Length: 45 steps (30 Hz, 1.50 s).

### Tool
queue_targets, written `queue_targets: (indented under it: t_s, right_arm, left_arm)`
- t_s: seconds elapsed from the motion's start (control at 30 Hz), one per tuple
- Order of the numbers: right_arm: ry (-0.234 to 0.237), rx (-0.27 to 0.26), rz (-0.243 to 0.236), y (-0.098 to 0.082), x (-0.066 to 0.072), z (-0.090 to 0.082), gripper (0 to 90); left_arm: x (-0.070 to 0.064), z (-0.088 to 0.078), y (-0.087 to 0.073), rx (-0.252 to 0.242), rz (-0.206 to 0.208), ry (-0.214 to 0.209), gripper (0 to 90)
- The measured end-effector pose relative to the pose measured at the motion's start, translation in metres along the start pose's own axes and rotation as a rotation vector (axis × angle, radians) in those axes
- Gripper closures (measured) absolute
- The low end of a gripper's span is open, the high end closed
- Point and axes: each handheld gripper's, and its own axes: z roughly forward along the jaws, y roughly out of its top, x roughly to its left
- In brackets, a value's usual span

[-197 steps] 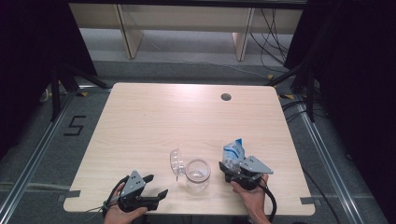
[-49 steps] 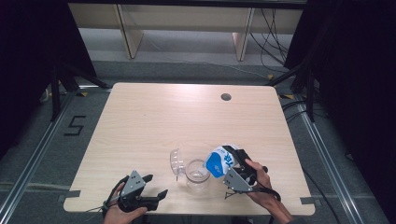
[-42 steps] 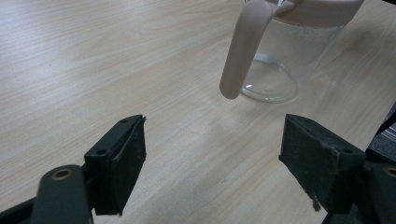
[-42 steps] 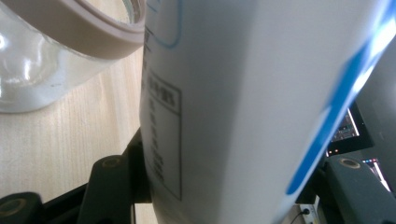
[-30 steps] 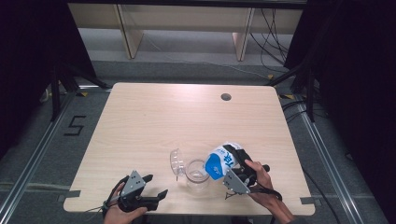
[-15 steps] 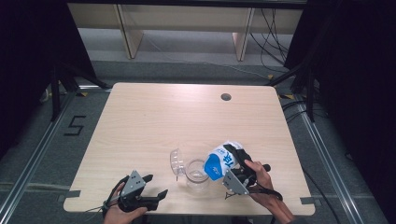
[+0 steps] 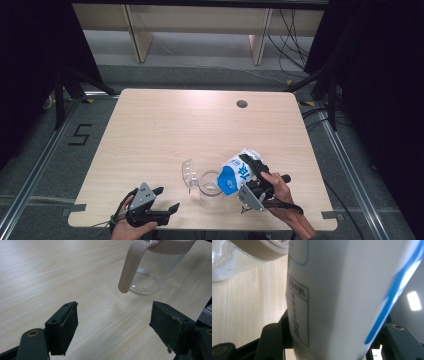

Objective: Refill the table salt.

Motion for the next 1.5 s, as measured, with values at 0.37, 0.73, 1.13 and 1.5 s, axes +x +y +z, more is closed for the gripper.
queue_targets:
  t_s: [0.37,0.73,1.13,1.5]
  right_arm:
    - [-0.026,-0.017,-0.040,0.0020,-0.0001,0.0008,43.9]
    - [-0.045,0.046,-0.168,0.0042,-0.0039,-0.0027,44.2]
    - [-0.054,0.066,-0.177,0.0039,-0.0021,-0.0020,44.6]
    - [-0.061,0.061,-0.221,0.0039,-0.0015,-0.0007,45.0]
  left_arm:
    - [0.0001,-0.0007,0.0001,0.000,-0.003,0.006,21.6]
    - [-0.0001,-0.0007,0.0002,0.000,-0.001,0.005,21.6]
    - [0.0001,0.0000,0.0003,-0.002,-0.001,0.000,21.6]
    - [0.0001,0.0000,0.0002,-0.002,-0.001,0.000,21.6]
